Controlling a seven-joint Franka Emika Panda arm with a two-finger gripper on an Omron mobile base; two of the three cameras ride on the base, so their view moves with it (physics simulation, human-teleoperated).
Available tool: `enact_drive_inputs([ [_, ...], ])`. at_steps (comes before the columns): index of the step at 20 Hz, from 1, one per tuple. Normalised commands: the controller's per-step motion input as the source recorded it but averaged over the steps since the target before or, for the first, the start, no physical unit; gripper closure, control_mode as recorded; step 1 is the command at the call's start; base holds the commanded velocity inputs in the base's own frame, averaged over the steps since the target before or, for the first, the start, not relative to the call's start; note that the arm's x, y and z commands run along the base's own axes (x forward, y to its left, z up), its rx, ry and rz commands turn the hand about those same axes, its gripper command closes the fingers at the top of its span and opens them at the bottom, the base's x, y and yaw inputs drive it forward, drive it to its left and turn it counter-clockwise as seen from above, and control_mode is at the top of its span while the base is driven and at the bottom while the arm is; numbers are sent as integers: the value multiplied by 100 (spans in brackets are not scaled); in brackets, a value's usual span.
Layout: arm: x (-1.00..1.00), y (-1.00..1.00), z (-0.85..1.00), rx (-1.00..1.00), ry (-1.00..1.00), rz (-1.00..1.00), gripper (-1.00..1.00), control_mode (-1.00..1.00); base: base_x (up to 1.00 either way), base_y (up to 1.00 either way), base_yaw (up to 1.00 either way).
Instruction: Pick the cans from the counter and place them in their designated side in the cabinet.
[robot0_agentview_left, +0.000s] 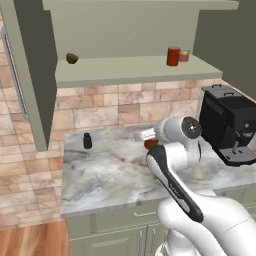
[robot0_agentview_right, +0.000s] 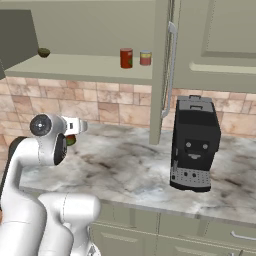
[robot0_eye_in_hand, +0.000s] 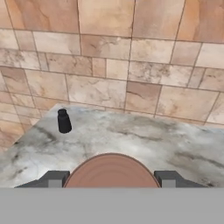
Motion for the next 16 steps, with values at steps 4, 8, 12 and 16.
enact_drive_inputs([
  [4, -30, -20, 36, 0, 0, 0, 100, -100, 0, 0, 0],
  [8, -24, -13, 42, 0, 0, 0, 100, -100, 0, 0, 0],
  [12, -23, -9, 42, 0, 0, 0, 100, -100, 0, 0, 0],
  [16, -21, -8, 45, 0, 0, 0, 100, -100, 0, 0, 0],
])
